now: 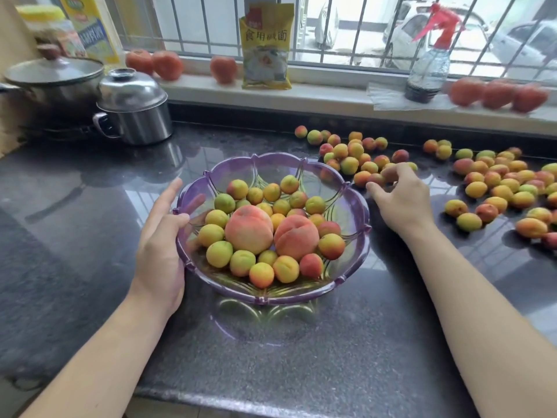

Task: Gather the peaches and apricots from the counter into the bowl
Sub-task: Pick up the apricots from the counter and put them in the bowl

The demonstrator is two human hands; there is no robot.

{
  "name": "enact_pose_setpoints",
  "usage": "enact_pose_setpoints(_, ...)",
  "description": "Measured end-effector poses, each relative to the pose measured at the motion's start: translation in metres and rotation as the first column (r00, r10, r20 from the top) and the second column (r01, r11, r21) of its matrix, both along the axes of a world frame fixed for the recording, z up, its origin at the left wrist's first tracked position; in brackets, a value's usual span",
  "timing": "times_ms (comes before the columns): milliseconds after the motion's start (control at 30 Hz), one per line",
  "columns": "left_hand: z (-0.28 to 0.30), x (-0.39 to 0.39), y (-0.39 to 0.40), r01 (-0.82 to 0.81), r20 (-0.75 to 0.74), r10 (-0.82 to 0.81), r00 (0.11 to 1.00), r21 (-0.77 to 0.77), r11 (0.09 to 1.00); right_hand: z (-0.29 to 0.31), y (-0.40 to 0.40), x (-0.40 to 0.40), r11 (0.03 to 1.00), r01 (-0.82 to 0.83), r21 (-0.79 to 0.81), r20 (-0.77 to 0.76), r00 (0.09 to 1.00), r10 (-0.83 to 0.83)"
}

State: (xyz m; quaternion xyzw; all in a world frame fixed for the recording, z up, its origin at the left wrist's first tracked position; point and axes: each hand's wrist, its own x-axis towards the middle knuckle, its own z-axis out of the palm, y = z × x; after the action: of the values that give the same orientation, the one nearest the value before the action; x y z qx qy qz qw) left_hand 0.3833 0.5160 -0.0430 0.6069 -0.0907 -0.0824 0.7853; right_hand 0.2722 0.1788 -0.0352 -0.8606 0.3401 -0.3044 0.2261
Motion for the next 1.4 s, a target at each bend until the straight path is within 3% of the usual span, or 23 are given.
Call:
enact_pose_setpoints(167, 0.003, -0.002, 0.002, 0.022, 0.004, -0.022, 1.0, 0.006, 1.0, 0.021, 0.007, -0.012, 0.97, -0.152, 0.189, 0.194, 0.974, 0.115)
enact_pose_setpoints(333, 0.005, -0.001, 0.004, 0.036, 0.006, -0.036, 0.999, 0.014, 0.999, 0.066, 0.048, -0.022, 0.843, -0.457, 0.284, 0.207, 0.887, 0.412)
enact_pose_setpoints(433, 0.004, -0.001, 0.004, 0.045, 0.005, -0.045, 0.999, 0.02, 0.999, 0.091, 0.084, -0.029, 0.686, -0.657, 0.313, 0.142, 0.746, 0.65)
enact_pose_setpoints(567, 0.003, -0.001, 0.004, 0.045, -0.001, -0.045, 0.999, 0.031, 0.998, 0.093, 0.12, -0.028, 0.57, -0.768, 0.292, -0.175, 0.543, 0.821)
enact_pose_setpoints(733, 0.002, 0.0, 0.004, 0.043, 0.003, -0.043, 0.999, 0.042, 0.998, 0.081, 0.133, -0.023, 0.54, -0.818, 0.198, -0.375, 0.446, 0.813)
enact_pose_setpoints(1033, 0.003, 0.0, 0.004, 0.043, 0.005, -0.044, 0.999, 0.049, 0.998, 0.079, 0.137, -0.022, 0.553, -0.801, 0.231, -0.418, 0.432, 0.8)
enact_pose_setpoints(1400, 0.003, -0.001, 0.004, 0.044, 0.018, -0.045, 0.999, 0.052, 0.998, 0.072, 0.143, -0.018, 0.545, -0.823, 0.156, -0.483, 0.418, 0.77)
